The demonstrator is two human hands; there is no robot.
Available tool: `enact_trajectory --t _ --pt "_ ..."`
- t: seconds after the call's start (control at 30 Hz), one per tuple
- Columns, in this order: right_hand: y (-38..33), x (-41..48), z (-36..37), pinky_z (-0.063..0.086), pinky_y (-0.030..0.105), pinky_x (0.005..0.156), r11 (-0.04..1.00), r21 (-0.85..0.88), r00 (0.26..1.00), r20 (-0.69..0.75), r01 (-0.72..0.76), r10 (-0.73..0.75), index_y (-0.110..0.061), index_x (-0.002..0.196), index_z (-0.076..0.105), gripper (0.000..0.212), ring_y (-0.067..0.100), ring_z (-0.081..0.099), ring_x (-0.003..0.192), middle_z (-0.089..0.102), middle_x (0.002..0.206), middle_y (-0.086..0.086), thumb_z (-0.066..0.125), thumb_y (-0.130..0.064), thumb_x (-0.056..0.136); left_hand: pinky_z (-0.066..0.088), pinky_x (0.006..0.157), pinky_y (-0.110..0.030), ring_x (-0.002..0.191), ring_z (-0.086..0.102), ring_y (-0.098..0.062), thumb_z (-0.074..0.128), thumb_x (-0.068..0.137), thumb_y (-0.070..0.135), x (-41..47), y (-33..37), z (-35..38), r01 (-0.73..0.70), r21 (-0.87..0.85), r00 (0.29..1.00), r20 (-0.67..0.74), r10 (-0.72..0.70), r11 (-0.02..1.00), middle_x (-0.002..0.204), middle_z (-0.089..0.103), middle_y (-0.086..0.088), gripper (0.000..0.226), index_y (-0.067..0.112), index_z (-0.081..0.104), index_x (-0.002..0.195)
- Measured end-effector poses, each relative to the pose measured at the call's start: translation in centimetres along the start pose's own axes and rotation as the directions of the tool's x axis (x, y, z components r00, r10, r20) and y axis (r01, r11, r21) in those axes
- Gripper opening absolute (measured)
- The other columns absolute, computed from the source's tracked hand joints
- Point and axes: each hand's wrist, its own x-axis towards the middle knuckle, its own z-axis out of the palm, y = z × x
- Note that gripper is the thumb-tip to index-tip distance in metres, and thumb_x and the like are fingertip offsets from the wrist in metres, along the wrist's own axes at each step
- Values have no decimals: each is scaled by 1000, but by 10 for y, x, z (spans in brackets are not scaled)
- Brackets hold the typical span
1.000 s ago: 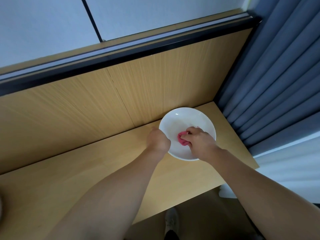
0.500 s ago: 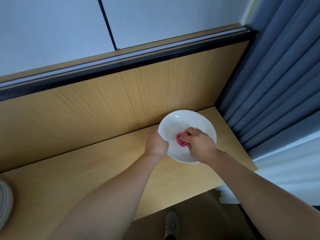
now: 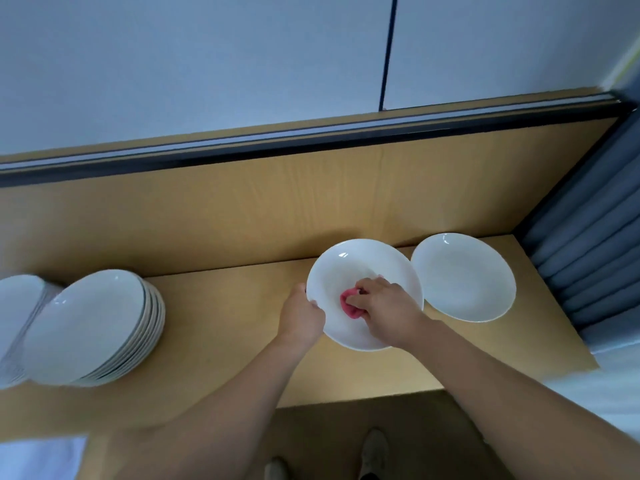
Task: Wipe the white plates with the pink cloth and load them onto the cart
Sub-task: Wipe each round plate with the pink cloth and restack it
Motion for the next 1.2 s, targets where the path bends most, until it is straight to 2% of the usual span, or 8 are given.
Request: enact_trajectory --t 0.2,0.3,0.67,0.8,0.87,0.93,1.03,1.2 --pt "-73 32 36 41 39 95 990 -99 989 115 105 -93 -31 133 51 44 31 31 131 37 146 2 53 -16 92 45 60 -28 85 59 -18 40 93 9 -1 -65 -58 67 -28 995 -76 -69 997 98 59 2 31 16 49 121" --pt "-96 44 52 41 42 102 991 -77 978 186 111 -95 -29 140 46 50 30 25 137 30 151 4 55 -15 93 47 64 -29 86 58 -18 42 91 9 1 -90 -76 89 -14 992 -89 -90 996 97 58 4 32 15 50 121" --pt "-115 66 89 36 37 106 989 -68 947 302 135 -109 -25 142 44 52 29 32 131 37 147 3 49 -6 94 42 58 -26 83 58 -16 43 85 8 12 -135 -82 180 -62 984 4 -180 982 91 58 7 32 17 50 115" --pt "-112 71 89 39 34 100 994 93 969 238 51 -72 -26 136 53 46 27 42 123 48 137 1 47 -6 96 50 65 -29 82 62 -18 43 86 13 13 -136 -87 142 15 989 42 -143 990 87 59 8 20 22 49 103" --pt "-110 74 85 44 32 91 978 208 985 170 -19 -17 -25 131 58 42 25 50 113 55 125 0 47 -6 96 43 60 -26 78 58 -18 44 91 17 17 -135 -94 93 137 994 51 -101 986 79 56 9 7 21 49 92" --pt "-109 81 82 47 33 84 980 196 997 75 -39 24 -22 130 59 44 25 54 105 57 118 1 46 -2 93 46 60 -29 77 59 -21 40 95 19 25 -137 -101 68 214 996 40 -78 975 78 58 4 15 15 53 88" --pt "-109 98 74 45 31 75 983 165 996 -35 -78 85 -23 121 60 45 24 54 98 56 111 -1 43 2 87 60 69 -36 79 68 -23 34 94 12 33 -136 -107 92 78 985 141 -102 993 89 66 -3 28 19 60 103" --pt "-133 122 75 38 29 73 985 91 989 50 -146 142 -24 105 54 41 27 51 108 54 120 -6 43 5 79 60 64 -30 74 71 -21 32 97 7 37 -135 -107 76 16 978 192 -78 997 94 68 -4 40 22 61 120"
